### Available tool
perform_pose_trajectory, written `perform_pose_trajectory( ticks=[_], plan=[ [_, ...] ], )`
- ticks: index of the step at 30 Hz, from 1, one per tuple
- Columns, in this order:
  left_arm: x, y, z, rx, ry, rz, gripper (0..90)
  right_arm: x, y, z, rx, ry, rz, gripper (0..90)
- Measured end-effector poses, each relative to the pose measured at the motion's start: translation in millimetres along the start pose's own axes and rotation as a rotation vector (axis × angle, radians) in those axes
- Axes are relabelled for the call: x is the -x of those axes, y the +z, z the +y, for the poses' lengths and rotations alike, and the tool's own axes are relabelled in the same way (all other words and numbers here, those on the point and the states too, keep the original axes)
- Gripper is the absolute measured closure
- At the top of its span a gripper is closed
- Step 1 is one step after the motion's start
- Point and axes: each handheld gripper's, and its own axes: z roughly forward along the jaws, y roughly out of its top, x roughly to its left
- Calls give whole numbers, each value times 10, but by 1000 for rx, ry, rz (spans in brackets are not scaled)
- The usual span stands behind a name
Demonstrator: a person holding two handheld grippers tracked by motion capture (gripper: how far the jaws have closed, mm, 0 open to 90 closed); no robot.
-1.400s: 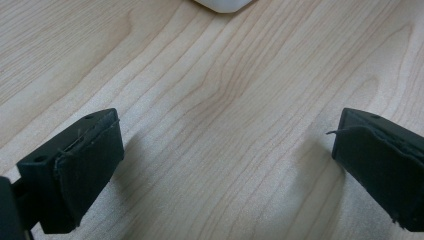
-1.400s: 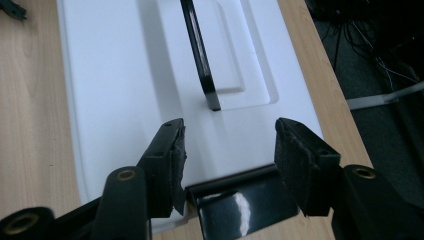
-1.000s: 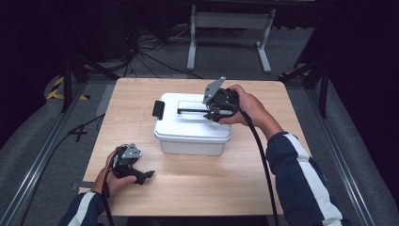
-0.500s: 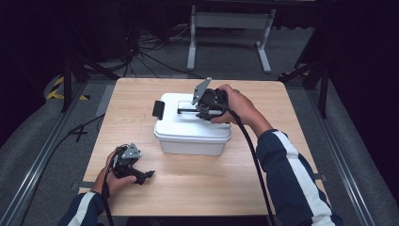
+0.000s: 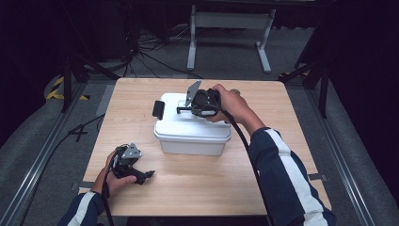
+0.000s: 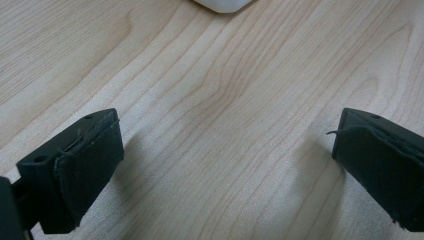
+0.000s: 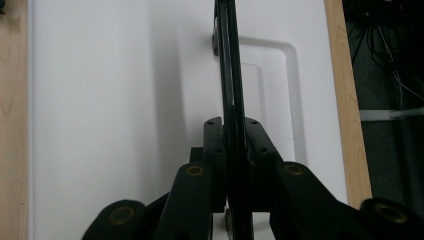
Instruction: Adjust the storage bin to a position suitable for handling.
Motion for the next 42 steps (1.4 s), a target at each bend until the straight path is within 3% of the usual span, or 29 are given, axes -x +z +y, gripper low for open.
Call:
perform_pose_trajectory(
  ticks=[4, 22, 32, 42],
  plan=[
    [0, 0, 0, 0, 0, 0, 5, -8, -16, 13, -14, -27, -12, 840],
    [2, 4, -2, 5, -2, 2, 5, 15, -282, -44, 41, -25, -65, 843],
    [0, -1, 0, -1, 0, 0, 5, 16, -484, -192, 104, -36, -81, 843],
    [2, 4, -2, 5, -2, 2, 5, -39, -735, -472, 123, 2, -109, 843]
  ],
)
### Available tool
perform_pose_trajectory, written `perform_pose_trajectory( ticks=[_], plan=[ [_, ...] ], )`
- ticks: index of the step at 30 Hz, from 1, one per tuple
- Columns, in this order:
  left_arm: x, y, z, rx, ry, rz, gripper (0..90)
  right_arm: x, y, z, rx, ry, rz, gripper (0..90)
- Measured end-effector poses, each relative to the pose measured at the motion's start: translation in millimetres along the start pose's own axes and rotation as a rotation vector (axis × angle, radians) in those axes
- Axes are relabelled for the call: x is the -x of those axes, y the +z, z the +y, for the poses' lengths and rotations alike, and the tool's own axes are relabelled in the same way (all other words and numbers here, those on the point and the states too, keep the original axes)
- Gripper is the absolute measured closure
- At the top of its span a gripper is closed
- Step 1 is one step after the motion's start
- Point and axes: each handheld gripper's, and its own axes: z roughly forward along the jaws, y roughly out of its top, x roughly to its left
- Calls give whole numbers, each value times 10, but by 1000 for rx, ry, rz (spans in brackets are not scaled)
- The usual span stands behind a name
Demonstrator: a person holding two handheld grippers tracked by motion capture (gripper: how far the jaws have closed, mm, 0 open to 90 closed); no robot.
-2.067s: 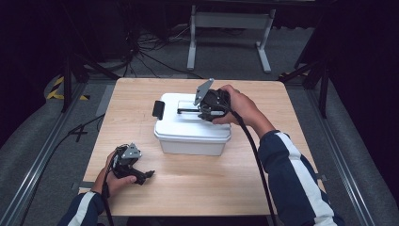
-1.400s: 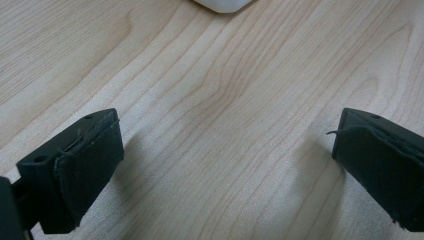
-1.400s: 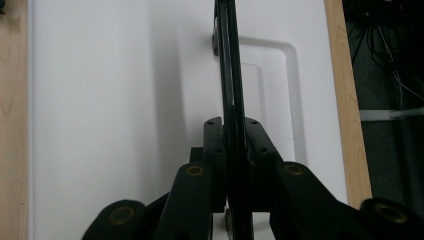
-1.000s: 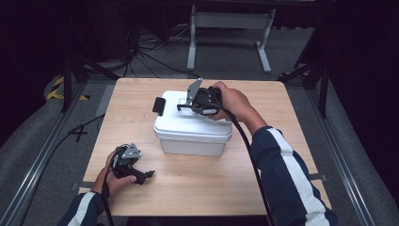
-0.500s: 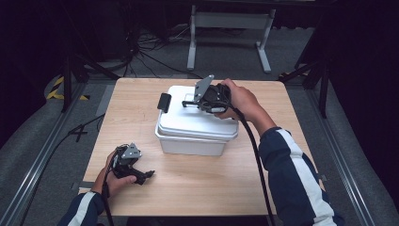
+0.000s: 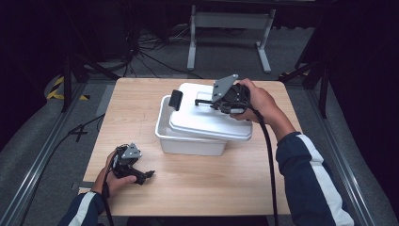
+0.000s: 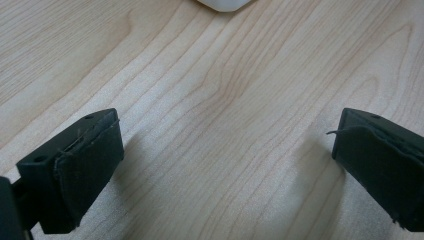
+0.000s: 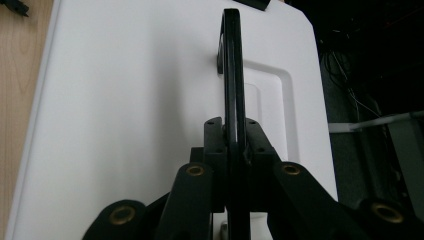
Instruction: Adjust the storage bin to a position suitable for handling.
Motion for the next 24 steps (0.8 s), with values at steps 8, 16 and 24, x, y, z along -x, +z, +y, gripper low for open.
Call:
perform_pose_trajectory(
  ticks=[8, 16, 24],
  plan=[
    [-2, -5, 2, -6, 2, -3, 5, 47, -246, -283, 10, 31, -32, 844],
    [-2, -5, 2, -6, 2, -3, 5, 64, -460, -599, 15, 73, -68, 843],
    [-2, -4, 1, -5, 2, -2, 5, 68, -641, -853, 14, 110, -96, 843]
  ],
)
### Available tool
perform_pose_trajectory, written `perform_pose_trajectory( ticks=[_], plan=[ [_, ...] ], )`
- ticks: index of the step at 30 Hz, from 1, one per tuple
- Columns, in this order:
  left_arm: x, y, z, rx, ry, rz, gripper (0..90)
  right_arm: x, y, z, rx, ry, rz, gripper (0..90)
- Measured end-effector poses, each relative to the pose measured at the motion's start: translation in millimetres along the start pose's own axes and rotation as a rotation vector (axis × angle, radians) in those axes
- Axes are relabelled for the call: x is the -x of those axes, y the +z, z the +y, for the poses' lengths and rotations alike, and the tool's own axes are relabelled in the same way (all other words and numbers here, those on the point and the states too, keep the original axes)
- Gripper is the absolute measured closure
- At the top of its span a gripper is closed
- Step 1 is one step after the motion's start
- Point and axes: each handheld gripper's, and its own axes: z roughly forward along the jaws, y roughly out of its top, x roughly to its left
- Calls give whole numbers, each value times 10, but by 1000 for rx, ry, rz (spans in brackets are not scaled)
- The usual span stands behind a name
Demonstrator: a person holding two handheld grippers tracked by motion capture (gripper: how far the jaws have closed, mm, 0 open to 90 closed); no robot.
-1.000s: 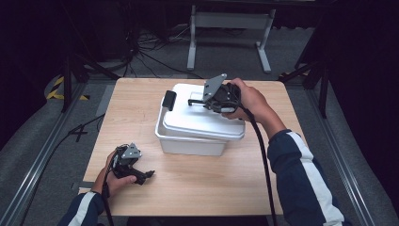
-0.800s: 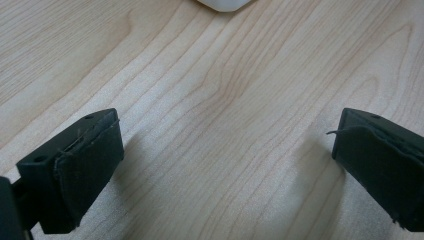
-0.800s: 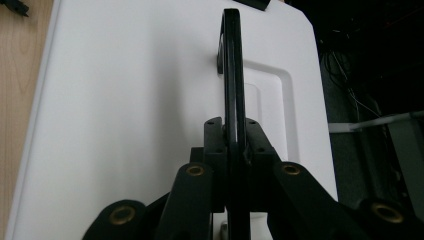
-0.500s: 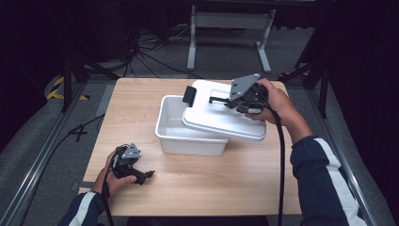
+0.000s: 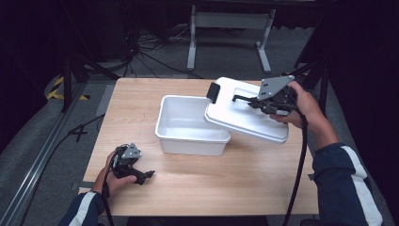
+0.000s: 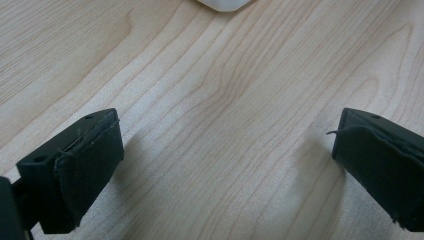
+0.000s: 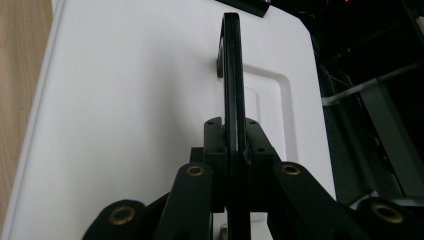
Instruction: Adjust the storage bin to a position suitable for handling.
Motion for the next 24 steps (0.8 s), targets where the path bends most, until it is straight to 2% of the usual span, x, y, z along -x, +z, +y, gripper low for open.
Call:
perform_pose_trajectory(
  ticks=[13, 24],
  plan=[
    [0, 2, -1, 2, 2, 3, 5, 49, -183, -394, -19, 66, -32, 843],
    [1, 3, -1, 3, 1, 3, 5, 76, -208, -673, -42, 122, -45, 843]
  ],
)
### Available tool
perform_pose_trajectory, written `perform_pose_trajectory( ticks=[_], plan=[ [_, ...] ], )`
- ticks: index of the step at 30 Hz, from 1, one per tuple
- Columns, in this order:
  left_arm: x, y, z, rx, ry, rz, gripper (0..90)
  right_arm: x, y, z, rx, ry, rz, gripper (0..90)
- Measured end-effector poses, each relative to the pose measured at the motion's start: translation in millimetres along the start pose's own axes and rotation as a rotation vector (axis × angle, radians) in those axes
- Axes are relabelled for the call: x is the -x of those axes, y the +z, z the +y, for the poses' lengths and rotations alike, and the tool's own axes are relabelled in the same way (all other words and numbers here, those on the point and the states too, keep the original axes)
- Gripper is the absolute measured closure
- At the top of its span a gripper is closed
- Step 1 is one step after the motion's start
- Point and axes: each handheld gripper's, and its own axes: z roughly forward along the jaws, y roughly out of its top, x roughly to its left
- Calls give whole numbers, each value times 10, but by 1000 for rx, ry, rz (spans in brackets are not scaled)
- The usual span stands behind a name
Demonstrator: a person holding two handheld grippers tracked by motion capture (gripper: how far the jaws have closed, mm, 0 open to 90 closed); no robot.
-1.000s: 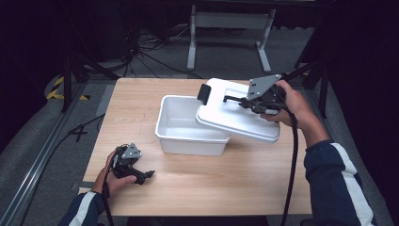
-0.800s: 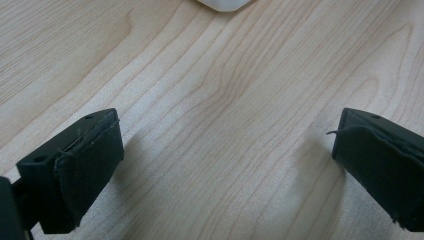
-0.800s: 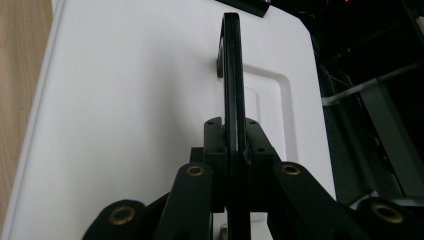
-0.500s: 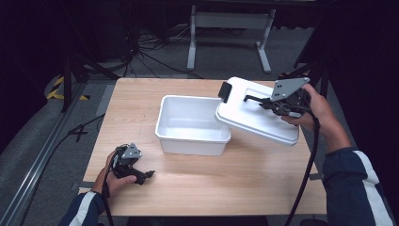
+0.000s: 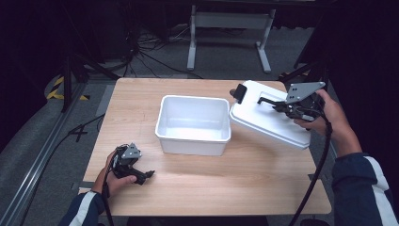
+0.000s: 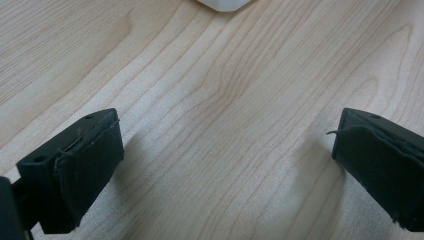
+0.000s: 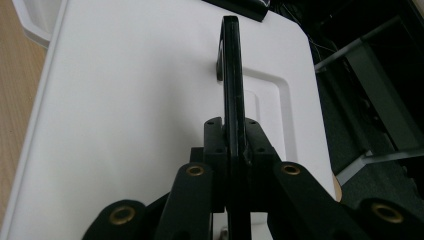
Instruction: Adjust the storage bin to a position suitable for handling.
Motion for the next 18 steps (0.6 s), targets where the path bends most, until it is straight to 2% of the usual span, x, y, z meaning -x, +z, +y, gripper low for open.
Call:
perform_pose_trajectory(
  ticks=[9, 18],
  plan=[
    [0, 0, 0, 0, 0, 0, 5, 32, 105, -215, -26, 42, -3, 843],
    [0, 0, 0, 0, 0, 0, 5, 48, 341, -418, -65, 87, 8, 843]
  ],
)
